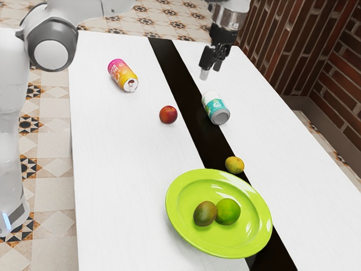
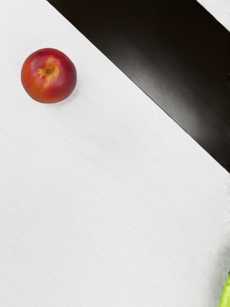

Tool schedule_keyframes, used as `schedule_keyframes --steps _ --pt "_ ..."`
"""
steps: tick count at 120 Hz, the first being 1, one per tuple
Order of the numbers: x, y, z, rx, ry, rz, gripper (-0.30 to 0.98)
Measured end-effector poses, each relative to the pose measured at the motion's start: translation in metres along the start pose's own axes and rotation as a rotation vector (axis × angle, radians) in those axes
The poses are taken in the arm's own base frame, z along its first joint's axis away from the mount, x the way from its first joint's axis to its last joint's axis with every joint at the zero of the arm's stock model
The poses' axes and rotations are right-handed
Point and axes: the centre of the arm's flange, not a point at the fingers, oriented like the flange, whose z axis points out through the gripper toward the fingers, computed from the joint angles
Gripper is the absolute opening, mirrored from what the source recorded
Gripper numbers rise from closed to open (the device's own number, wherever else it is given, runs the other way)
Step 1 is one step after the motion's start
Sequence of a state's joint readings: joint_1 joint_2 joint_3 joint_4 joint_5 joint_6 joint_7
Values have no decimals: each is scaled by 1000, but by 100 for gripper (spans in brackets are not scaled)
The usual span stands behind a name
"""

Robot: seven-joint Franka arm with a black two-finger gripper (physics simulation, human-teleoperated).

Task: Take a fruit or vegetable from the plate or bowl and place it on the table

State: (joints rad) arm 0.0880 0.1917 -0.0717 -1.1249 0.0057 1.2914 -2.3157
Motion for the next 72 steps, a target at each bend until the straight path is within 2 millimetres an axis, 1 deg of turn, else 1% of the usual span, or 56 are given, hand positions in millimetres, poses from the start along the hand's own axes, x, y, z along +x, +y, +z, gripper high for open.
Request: schedule_keyframes --steps 9,18,24,32,36,40,49,53,58,67,72 --pt "-6 -2 -1 -13 -13 -16 69" --pt "-6 -5 -7 -28 -29 -35 69" --pt "-5 -9 -15 -41 -43 -46 69" --pt "-6 -25 -30 -61 -62 -39 69" --pt "-8 -32 -34 -61 -70 -31 69" --pt "-9 -33 -33 -49 -77 -22 69" --pt "-18 -25 -16 6 -86 17 69" --pt "-27 -24 -6 34 -88 54 69" --pt "-47 -32 7 66 -90 126 69" --pt "-87 -63 24 115 -102 279 69" --pt "-106 -79 32 138 -112 351 69"
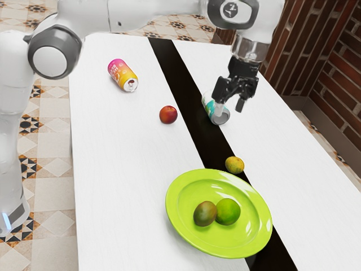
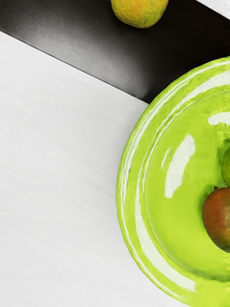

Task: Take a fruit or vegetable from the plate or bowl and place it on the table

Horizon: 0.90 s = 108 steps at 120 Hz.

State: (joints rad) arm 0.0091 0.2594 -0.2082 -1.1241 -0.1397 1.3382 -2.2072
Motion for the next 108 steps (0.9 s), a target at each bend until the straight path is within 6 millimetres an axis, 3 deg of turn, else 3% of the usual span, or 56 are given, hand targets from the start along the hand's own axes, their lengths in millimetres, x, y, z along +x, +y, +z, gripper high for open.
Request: schedule_keyframes --steps 8,29,57,74,99,108 --pt "-25 -10 13 25 -11 91 69" --pt "-61 -18 41 70 -50 258 69" --pt "-70 22 100 64 -51 575 69" --pt "-74 16 142 57 -37 757 69" --pt "-87 14 165 7 -49 984 69" --pt "-84 -1 186 20 -38 1053 69"
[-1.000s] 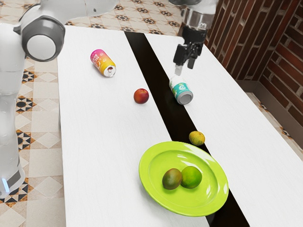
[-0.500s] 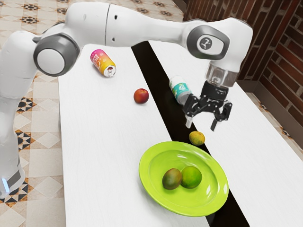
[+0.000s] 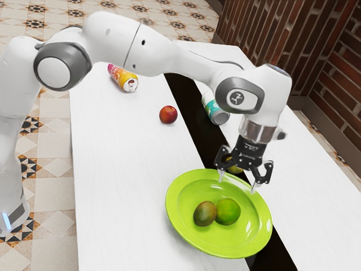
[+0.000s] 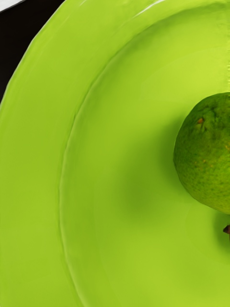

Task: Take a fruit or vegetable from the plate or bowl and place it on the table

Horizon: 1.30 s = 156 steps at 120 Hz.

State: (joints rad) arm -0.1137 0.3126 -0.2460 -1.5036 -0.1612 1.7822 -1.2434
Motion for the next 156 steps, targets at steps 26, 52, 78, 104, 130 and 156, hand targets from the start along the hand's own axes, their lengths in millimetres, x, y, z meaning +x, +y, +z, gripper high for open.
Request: schedule_keyframes --steps 26,52,78,104,130,156 --pt "-8 -12 14 -58 47 155 69" --pt "-28 -35 14 -93 71 257 69" --pt "-38 -38 22 -125 64 316 69" --pt "-53 -59 28 -129 66 350 69" --pt "-49 -57 37 -149 47 334 69" --pt "-44 -56 40 -162 38 289 69"
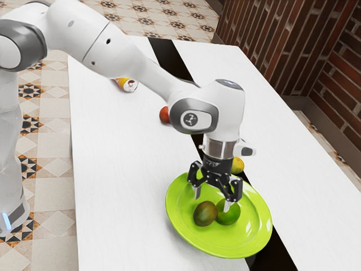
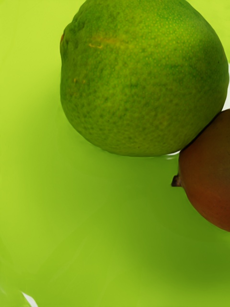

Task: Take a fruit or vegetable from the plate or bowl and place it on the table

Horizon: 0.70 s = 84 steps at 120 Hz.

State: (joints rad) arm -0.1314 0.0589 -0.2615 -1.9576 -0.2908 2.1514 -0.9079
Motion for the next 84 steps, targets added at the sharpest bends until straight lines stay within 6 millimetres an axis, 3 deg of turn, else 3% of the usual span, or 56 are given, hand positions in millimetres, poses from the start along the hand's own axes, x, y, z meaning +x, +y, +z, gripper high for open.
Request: schedule_keyframes --steps 20,52,62,84 --pt "-20 -10 -2 5 9 -5 69" --pt "-41 1 15 10 -2 10 69" --pt "-45 3 21 14 -7 14 69" --pt "-38 1 15 4 8 -4 69"
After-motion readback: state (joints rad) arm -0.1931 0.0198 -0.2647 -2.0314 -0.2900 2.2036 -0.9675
